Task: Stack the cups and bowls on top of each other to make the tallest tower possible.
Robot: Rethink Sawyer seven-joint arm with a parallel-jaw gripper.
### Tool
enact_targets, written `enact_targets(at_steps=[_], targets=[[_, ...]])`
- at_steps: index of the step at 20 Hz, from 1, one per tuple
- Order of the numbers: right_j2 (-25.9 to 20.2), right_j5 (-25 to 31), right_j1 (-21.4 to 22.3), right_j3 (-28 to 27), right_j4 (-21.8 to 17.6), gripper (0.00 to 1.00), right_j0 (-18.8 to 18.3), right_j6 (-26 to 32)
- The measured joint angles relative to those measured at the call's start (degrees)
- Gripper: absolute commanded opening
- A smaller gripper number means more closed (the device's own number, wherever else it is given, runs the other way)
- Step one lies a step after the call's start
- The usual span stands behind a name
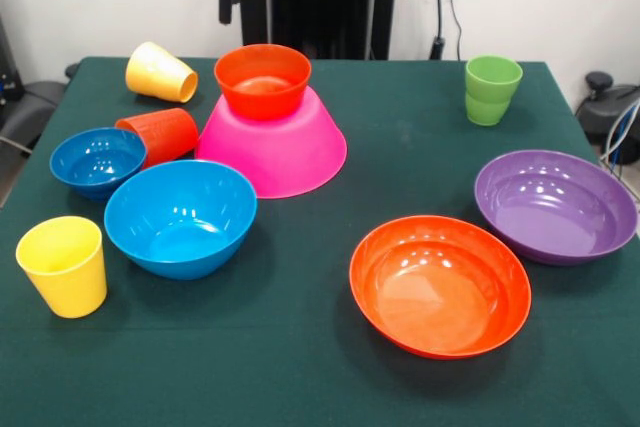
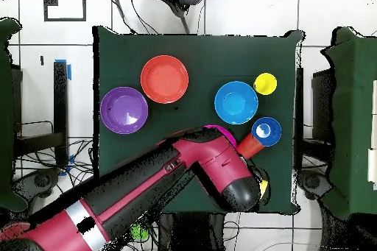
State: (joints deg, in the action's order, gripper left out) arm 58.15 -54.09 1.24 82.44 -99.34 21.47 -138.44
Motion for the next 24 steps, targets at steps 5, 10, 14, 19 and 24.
enact_targets(at_steps=[5, 10, 14, 19, 24], targets=[[-0.16, 1.26, -1.73, -1.13, 1.01, 1.00, -0.61, 0.00], [-0.36, 2.48, -3.49, -2.38, 2.08, 1.00, -1.40, 0.00], [-0.51, 2.52, -4.86, -3.76, 2.98, 1.00, -2.17, 0.00], [-0.76, 2.52, -5.52, -4.72, 4.86, 1.00, -2.88, 0.00], [-1.73, 2.52, -5.04, -5.41, 6.74, 1.00, -3.78, 0.00]])
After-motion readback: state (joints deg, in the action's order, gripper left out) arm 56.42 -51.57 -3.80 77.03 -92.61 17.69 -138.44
